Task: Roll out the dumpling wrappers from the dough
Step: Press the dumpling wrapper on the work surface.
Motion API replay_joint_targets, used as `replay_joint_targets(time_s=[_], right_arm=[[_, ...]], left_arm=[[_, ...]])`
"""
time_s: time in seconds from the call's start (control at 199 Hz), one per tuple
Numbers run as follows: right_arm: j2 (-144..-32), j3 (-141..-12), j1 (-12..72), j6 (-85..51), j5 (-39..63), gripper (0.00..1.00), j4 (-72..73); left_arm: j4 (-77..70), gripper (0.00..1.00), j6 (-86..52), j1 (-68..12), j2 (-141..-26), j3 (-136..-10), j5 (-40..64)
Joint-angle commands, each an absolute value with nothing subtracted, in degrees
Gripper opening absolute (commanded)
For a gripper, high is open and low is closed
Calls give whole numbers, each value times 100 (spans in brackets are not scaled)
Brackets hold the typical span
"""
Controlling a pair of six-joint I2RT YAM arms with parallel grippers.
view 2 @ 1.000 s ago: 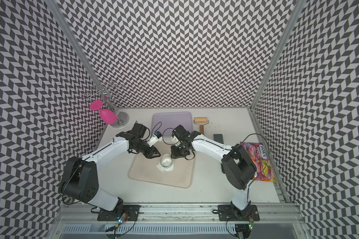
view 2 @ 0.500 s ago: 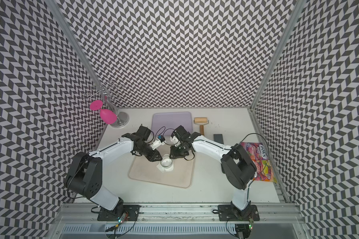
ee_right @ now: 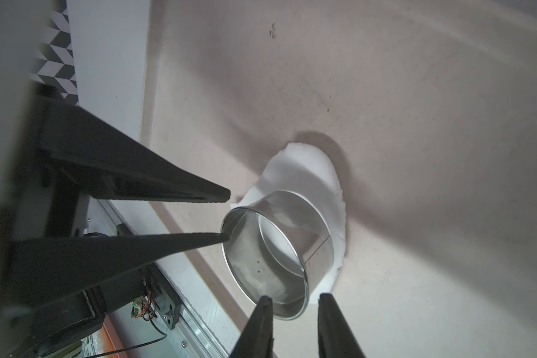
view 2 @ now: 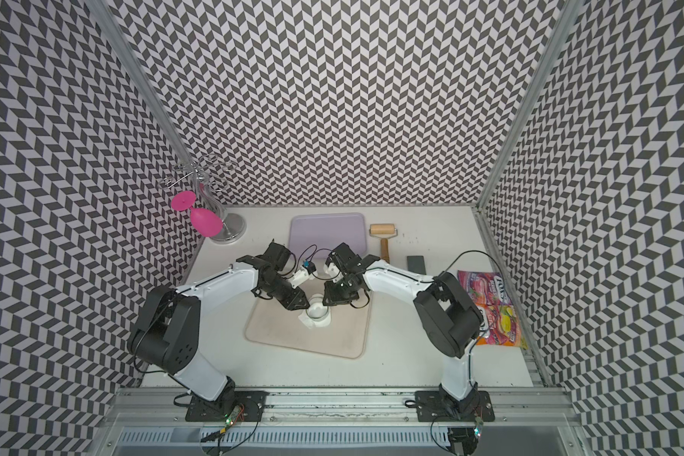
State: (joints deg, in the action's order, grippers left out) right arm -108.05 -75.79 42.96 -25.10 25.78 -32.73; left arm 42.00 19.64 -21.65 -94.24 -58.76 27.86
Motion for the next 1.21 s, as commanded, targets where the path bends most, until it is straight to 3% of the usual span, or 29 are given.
replay_joint_targets(time_s=[0.0,0.417,0.744,0.97,1.04,1.136,1.201], right_arm=[[-10890,-7514,4324,-2536,2645,27,-3039],[-11108,-7550,4325,-2519,2622,25,-3015],[-11263,-7583,4324,-2503,2549,14,-3023],[-11321,-7578,4324,-2481,2515,6,-3023],[-11367,-7580,4316,-2484,2507,0,-3015],[-11419,-7576,4315,-2486,2514,0,-3007],[-11434,-7575,4315,-2480,2513,0,-2997]], left_arm=[[4100,27,1949,-2194,-9464,-5819,2768],[4059,25,1938,-2227,-9558,-5812,2785],[3984,24,1906,-2259,-9654,-5790,2778],[3942,11,1898,-2250,-9743,-5757,2753],[3911,8,1868,-2257,-9760,-5739,2696],[3910,0,1856,-2256,-9800,-5740,2622],[3916,0,1861,-2265,-9835,-5747,2523]])
